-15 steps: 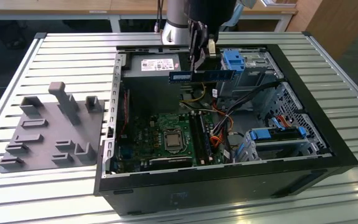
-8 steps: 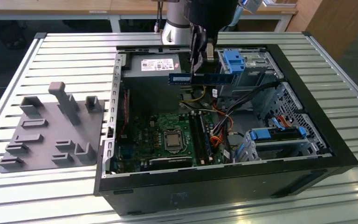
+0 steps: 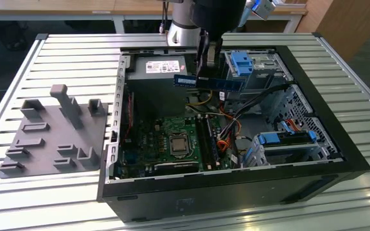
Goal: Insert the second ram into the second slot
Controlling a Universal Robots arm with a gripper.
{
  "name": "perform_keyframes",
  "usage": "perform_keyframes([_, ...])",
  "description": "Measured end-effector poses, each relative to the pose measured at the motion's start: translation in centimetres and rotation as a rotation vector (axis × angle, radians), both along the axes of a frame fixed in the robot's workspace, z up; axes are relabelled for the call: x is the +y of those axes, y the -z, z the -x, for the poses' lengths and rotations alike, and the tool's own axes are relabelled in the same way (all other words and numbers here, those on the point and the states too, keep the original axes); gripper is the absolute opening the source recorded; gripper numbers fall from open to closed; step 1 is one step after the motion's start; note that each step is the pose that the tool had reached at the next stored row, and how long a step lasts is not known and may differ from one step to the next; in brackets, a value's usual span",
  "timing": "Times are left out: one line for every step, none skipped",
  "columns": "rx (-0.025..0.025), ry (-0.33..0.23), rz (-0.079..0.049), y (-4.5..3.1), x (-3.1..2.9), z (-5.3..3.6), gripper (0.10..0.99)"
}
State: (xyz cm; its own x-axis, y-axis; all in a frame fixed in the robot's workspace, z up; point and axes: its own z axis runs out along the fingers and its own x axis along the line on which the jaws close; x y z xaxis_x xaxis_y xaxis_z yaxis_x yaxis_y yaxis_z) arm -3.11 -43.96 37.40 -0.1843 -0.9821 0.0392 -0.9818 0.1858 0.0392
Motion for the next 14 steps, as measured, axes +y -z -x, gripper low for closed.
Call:
perform_keyframes([0.0000, 0.018, 0.000, 0.05, 0.00, 0.00, 0.141])
perform_keyframes([0.0000, 0.038, 0.000, 0.10, 0.00, 0.00, 0.141])
perform_keyframes([0.0001, 0.056, 0.000, 0.13, 0.00, 0.00, 0.141])
perform_keyframes([0.0001, 0.074, 0.000, 0.16, 0.00, 0.00, 0.141])
perform_keyframes([0.0000, 0.092, 0.000, 0.19, 0.00, 0.00, 0.141])
perform_keyframes([0.0001, 0.110, 0.000, 0.22, 0.00, 0.00, 0.141])
perform_keyframes([0.0001, 0.128, 0.000, 0.24, 0.00, 0.00, 0.141])
perform_keyframes([0.0001, 0.147, 0.000, 0.27, 0.00, 0.00, 0.141])
perform_keyframes([0.0000, 0.165, 0.000, 0.29, 0.00, 0.00, 0.141])
perform_keyframes([0.0000, 0.183, 0.000, 0.31, 0.00, 0.00, 0.141])
perform_keyframes([0.0000, 0.201, 0.000, 0.34, 0.00, 0.00, 0.141])
perform_keyframes([0.0000, 0.218, 0.000, 0.37, 0.00, 0.00, 0.141])
perform_keyframes([0.0000, 0.233, 0.000, 0.39, 0.00, 0.00, 0.141])
perform_keyframes([0.0000, 0.248, 0.000, 0.41, 0.01, 0.00, 0.141])
